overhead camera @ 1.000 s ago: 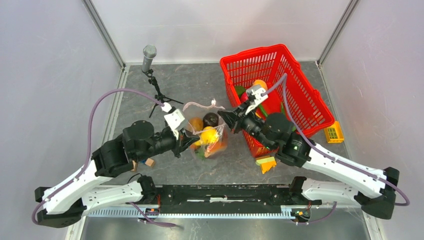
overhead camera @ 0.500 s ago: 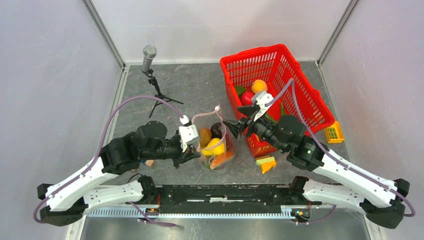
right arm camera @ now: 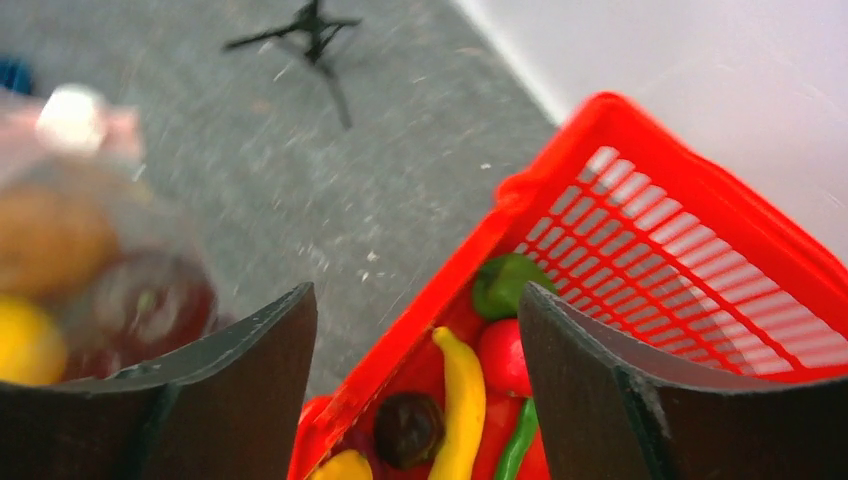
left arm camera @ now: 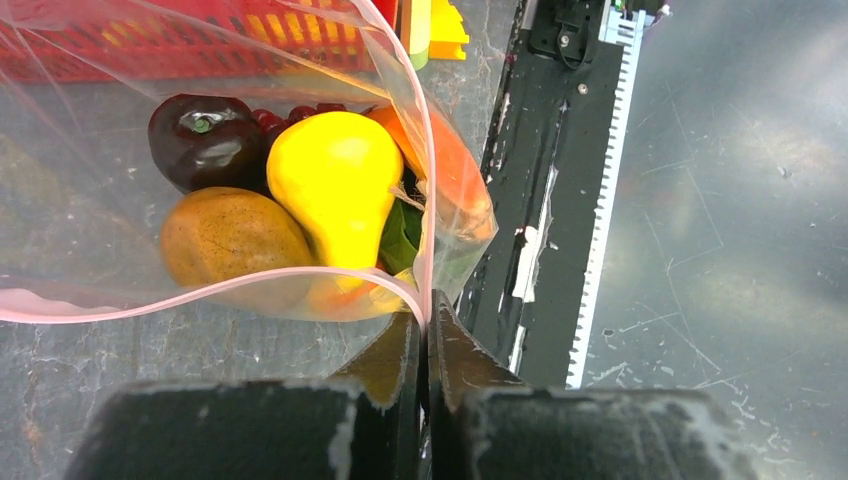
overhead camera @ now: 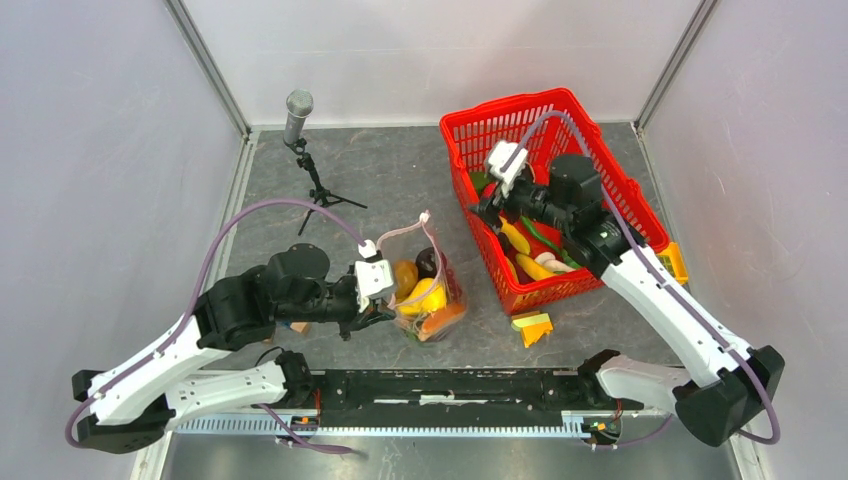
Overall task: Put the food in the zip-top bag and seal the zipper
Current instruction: Zip the zipper food storage bag at the center of the board.
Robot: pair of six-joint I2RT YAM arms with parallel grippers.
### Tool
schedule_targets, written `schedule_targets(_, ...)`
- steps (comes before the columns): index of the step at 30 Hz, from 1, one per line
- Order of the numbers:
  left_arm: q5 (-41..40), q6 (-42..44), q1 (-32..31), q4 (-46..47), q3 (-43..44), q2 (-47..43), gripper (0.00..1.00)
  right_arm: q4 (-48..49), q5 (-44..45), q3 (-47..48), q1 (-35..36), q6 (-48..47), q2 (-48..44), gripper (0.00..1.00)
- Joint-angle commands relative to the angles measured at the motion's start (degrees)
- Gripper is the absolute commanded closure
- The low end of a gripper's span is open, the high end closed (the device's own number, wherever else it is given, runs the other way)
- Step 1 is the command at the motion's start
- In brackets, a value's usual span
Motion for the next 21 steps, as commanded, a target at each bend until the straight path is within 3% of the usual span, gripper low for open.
schedule_targets(1, 0.40, 4.27, 0.06, -0.43, 3.43, 0.24, 0.98, -2.04, -23.12, 0.65, -2.04, -19.24, 0.13, 0.19)
schedule_targets(4, 1.47, 5.05, 0.03, -1.01, 4.03, 0.94, 0.98, -13.27, -37.14, 7.01, -5.92, -31.65, 5.93, 0.11)
schedule_targets(7, 2.85, 6.02, 0.03, -1.77, 4.66, 1.99, 0.98, -24.59, -43.13, 12.87, -6.48, -44.41, 10.63, 0.05)
schedule_targets(15, 8.67, 10.96, 0.06, -4.69, 9.83, 6.53, 0.98, -52.24, -47.41, 29.28, -6.29, -65.55, 23.78, 0.04)
schedule_targets(21, 8.88, 13.86, 0.06, -6.23, 13.38, 10.28, 0.98, -59.39, -46.10, 33.85, -1.51, -69.39, 28.78, 0.07)
